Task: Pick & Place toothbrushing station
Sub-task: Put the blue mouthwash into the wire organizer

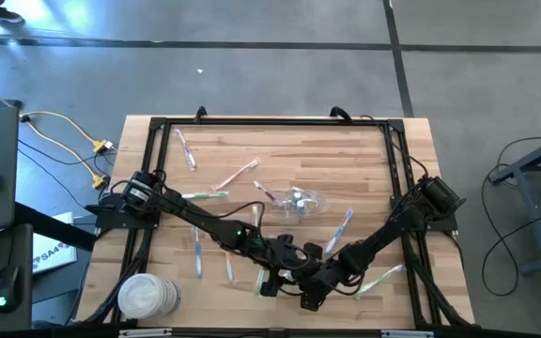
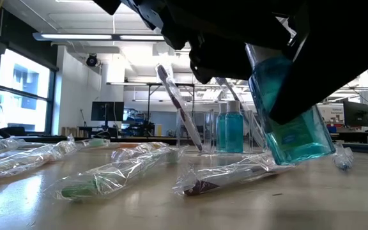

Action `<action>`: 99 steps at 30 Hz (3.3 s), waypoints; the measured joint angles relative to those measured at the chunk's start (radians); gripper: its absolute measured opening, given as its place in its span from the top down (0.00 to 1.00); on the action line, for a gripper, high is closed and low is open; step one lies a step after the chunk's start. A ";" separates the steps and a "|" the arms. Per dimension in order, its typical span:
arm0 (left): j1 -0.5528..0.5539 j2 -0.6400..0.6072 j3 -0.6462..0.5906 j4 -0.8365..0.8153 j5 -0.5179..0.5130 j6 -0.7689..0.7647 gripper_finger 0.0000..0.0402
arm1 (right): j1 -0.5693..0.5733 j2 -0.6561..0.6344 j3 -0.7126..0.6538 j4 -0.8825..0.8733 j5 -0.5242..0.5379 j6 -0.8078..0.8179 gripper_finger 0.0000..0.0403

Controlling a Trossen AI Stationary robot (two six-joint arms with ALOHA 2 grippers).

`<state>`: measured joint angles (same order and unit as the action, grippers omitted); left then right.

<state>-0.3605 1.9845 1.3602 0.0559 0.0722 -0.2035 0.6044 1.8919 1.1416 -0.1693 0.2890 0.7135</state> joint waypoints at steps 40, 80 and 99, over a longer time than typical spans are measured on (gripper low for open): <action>0.000 0.001 0.000 -0.039 0.021 0.015 0.77 | 0.000 0.000 0.001 0.001 -0.030 0.014 0.64; 0.163 -0.130 0.459 -0.814 -0.066 0.290 0.77 | 0.327 -0.112 0.001 -0.288 0.362 0.629 0.72; 0.436 -0.128 0.457 -0.857 0.308 0.642 0.77 | 0.391 -0.111 0.000 -0.185 0.494 0.618 0.73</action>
<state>0.0756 1.8562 1.8172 -0.8013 0.3802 0.4381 0.9953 1.7805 1.1419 -0.3546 0.7834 1.3312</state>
